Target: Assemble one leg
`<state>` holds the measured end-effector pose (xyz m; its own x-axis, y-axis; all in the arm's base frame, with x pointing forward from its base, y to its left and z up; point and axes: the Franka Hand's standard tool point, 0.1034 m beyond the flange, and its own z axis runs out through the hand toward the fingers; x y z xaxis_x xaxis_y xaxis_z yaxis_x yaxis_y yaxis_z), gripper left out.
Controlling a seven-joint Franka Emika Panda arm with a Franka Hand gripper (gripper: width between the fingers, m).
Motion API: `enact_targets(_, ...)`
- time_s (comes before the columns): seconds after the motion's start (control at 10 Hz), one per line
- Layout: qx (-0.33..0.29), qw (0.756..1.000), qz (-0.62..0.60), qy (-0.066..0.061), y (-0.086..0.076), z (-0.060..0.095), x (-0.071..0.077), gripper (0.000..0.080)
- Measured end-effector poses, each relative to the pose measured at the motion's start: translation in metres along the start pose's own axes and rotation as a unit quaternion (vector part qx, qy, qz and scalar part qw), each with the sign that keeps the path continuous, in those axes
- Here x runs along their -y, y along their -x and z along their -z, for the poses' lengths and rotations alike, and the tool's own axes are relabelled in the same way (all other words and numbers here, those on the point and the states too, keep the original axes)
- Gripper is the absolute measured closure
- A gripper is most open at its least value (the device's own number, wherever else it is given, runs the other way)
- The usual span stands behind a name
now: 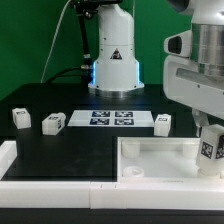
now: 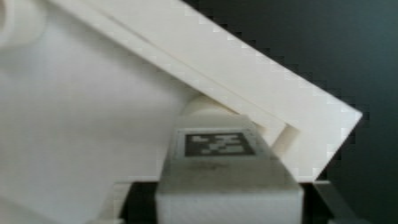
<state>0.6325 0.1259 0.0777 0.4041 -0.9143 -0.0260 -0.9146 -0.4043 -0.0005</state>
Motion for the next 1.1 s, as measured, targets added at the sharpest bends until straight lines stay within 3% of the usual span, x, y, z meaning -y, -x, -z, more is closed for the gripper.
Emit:
enact_targets(0.2, 0.003, 0.998, -0.062, -0.001, 0.0001, 0.0002, 0.0004, 0.0508)
enact_targets(0.5, 0.002, 0.999, 0.051, 0.000, 0.0002, 0.0004, 0.0002, 0.0440)
enact_targets(0.6, 0.002, 0.992, 0.127, 0.000, 0.0008, 0.0006, 0.0006, 0.0254)
enact_targets(0.7, 0.002, 0.983, 0.182, -0.001, 0.0004, 0.0002, 0.0007, 0.0182)
enact_targets(1.1, 0.002, 0.900, 0.436, -0.001, -0.0050, -0.0016, -0.0011, 0.0152)
